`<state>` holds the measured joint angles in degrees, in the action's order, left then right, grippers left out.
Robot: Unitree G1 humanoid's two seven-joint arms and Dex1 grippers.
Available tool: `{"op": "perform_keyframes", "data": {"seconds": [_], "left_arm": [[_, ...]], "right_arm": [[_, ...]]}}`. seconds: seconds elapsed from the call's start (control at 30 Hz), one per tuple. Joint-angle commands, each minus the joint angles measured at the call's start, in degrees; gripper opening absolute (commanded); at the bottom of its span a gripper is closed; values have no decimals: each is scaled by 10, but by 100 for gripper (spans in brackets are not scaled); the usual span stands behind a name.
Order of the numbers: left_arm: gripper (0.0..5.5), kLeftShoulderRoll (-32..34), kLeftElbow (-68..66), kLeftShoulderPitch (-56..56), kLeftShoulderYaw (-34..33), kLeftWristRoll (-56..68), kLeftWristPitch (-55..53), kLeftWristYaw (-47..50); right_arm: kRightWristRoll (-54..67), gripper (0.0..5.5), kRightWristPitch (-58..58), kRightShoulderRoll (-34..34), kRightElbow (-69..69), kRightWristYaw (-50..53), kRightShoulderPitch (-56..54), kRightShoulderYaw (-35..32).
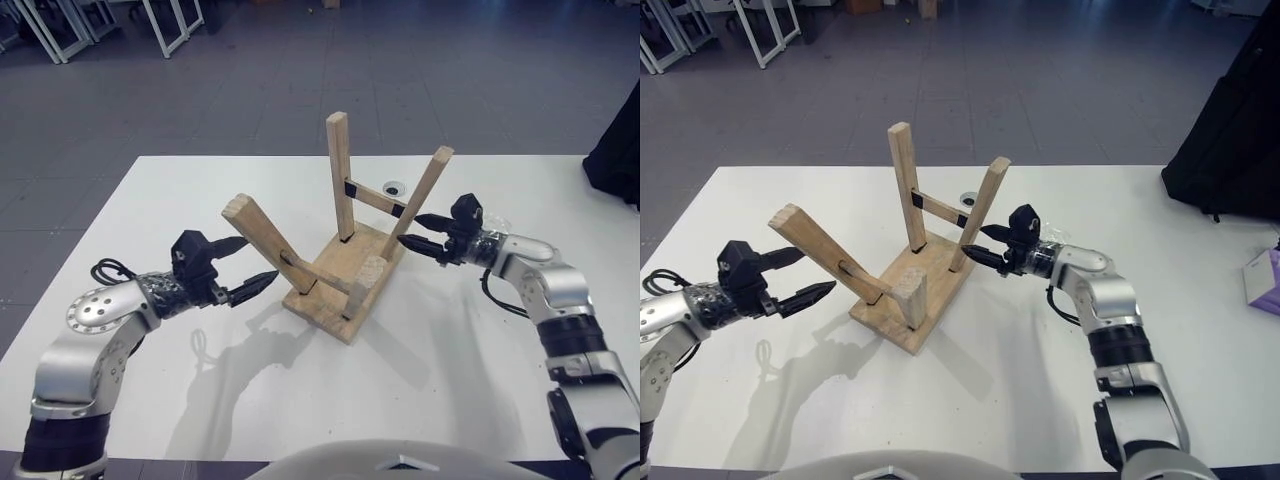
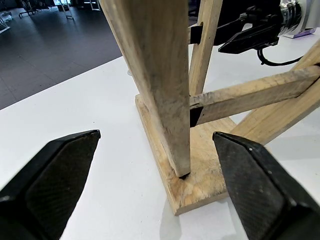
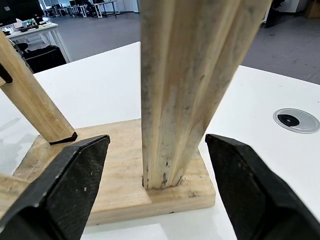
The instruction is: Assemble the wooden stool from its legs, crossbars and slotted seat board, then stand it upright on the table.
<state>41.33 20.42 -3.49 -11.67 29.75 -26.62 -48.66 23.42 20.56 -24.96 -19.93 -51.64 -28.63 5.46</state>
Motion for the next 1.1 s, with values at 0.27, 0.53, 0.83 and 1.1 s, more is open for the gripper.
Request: {"op": "perform_keyframes", "data": {"seconds": [0.27, 0.53, 0.83, 1.1], "left_arm": [[417, -4, -48, 43, 16, -26, 6, 15], [417, -53, -183, 119, -1, -45, 49, 65], [417, -66, -241, 134, -6, -72, 89, 86], [417, 25, -242, -13, 39, -121, 179, -75]], "right_arm": [[34, 351, -15, 41, -17, -99, -46, -27], [88, 351, 80, -52, 223, -185, 78, -14], [112, 351, 125, -86, 383, -143, 165, -20], [12, 351, 42, -106, 299, -128, 202, 21]]}}
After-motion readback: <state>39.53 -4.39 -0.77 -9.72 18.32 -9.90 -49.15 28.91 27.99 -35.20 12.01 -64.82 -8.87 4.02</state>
